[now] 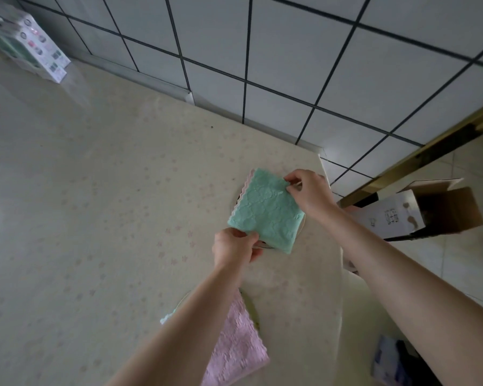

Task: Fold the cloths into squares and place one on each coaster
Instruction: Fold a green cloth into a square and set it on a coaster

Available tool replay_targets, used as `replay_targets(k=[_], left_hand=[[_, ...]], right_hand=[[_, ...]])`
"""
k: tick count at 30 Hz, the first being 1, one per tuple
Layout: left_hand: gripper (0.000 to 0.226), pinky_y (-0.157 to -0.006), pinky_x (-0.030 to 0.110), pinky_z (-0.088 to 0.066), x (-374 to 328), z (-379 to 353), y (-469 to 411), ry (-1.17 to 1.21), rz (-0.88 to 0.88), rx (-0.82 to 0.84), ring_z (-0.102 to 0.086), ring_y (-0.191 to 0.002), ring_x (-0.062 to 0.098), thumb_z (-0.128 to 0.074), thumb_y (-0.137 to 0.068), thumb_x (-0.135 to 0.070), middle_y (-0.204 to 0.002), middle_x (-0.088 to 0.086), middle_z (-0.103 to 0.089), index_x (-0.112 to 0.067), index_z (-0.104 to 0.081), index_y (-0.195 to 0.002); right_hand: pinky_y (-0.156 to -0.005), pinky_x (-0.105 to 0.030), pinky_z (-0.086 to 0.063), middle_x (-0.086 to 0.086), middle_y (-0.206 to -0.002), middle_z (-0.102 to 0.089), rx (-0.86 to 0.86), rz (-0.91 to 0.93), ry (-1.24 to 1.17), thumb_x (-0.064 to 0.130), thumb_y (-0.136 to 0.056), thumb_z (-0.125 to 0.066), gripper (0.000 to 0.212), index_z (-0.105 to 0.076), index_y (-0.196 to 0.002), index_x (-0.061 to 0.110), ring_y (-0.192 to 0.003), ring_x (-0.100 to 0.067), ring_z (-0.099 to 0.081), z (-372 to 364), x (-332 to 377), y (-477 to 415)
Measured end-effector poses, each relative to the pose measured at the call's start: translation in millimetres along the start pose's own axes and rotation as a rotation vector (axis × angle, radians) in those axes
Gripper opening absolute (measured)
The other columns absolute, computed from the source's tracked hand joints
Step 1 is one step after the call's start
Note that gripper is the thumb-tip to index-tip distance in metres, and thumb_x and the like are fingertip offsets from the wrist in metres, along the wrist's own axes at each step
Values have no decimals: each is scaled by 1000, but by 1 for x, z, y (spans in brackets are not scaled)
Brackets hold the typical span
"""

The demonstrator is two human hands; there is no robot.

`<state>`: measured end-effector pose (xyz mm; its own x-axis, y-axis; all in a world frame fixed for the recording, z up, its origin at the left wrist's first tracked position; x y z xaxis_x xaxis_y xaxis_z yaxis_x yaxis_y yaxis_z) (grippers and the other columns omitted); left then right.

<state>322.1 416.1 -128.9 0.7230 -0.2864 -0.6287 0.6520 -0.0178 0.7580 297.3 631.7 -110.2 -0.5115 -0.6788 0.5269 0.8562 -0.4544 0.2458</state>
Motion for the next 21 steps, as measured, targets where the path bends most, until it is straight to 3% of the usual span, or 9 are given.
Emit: replay_targets(k=[5,9,11,18,21], left_hand=[[24,-61,41,-61,-2,13,-7,-54,-34,-54,-70,-56,26,-66,-86,-28,-68,9,-73,-7,-66,-75],[17,-63,42,-61,-17,34,-14,-125,-164,-141,-69,-53,21,-66,-86,-26,-75,7,-72,-12,-59,-93],[14,-62,43,-60,-21,39,-16,-173,-218,-129,-69,-51,19,-68,-86,-23,-76,6,-72,-14,-60,-92],[8,-61,41,-61,-18,42,-18,-293,-269,-117,-68,-51,16,-66,-88,-15,-68,4,-71,-11,-64,-81],[8,-59,33,-60,-16,51,-14,-348,-272,-147,-67,-51,14,-60,-89,-11,-71,4,-71,-11,-64,-82]], right_hand=[[-90,-38,-46,-3,-115,-55,-198,107,217,31,-92,-52,31,-55,-120,16,-105,-24,-51,10,15,32],[-92,-40,-43,-8,-126,-46,-192,165,384,35,-89,-55,44,-49,-127,14,-113,-30,-44,-5,19,66],[-92,-41,-43,-10,-131,-43,-183,151,440,37,-88,-56,49,-47,-129,12,-115,-32,-43,-14,12,78],[-98,-43,-43,-13,-139,-36,-100,138,311,35,-91,-54,53,-42,-136,9,-124,-32,-40,-29,-5,78],[-103,-42,-39,-10,-142,-34,-87,145,271,34,-92,-52,52,-40,-137,10,-128,-30,-37,-27,-6,80]])
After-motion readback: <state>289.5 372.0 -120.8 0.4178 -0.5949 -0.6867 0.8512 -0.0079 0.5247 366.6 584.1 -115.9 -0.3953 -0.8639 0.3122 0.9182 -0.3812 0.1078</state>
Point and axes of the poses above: each hand's wrist, its own y-axis away from the middle knuckle, its own z-axis out of the back of the hand, x = y × z, the point moved 5 cm from there along -y, towards the middle knuckle
